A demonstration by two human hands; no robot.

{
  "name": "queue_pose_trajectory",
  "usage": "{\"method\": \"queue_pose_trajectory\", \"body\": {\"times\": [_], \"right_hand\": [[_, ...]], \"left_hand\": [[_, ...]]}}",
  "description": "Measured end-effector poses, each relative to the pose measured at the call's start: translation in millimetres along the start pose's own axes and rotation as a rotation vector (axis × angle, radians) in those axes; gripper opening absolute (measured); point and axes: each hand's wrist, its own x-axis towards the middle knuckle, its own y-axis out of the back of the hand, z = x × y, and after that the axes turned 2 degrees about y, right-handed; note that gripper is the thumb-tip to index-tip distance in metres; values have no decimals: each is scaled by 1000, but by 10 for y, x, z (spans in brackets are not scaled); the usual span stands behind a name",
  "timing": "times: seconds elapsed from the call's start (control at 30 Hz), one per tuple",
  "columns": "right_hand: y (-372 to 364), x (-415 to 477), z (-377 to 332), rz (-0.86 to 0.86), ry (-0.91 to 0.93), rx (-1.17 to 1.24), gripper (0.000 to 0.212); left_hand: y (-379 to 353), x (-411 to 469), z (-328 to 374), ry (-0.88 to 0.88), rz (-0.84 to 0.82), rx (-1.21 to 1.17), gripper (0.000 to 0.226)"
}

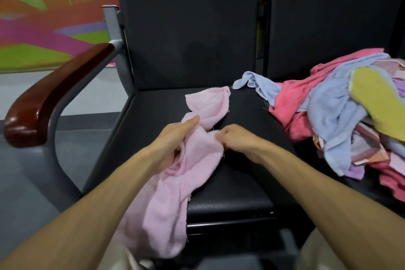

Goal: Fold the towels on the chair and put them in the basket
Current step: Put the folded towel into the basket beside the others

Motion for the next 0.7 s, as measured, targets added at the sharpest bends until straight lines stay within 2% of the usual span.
{"method": "queue_pose_trajectory", "body": {"times": [0.07,0.13,0.2,0.27,0.33,0.4,0.47,0.57,0.63,0.7], "right_hand": [[113,-14,-22,53,-41,565,19],[263,-10,-31,114,12,1038,23],[422,-41,-36,234,102,1315,22],[539,-68,4,344,111,1374,19],[602,-66,125,427,30,1358,28],[632,-55,245,456,-78,1275,38],[652,-47,348,522,-140,1193,41],[708,-32,455,688,-168,1048,36],[736,-68,439,675,-143,978,33],[754,-138,389,554,-91,975,36]], "left_hand": [[39,-61,34,-20,7,-47,25],[71,-107,69,-6,37,-113,19],[97,-128,104,19,72,-253,21],[119,-145,137,-28,22,-423,25],[116,-184,157,-70,-51,-535,29],[98,-197,150,-59,-51,-608,24],[70,-187,143,-17,51,-575,14],[121,-109,125,56,221,-486,21],[170,-79,109,87,253,-503,23],[240,-31,71,101,206,-554,13]]}}
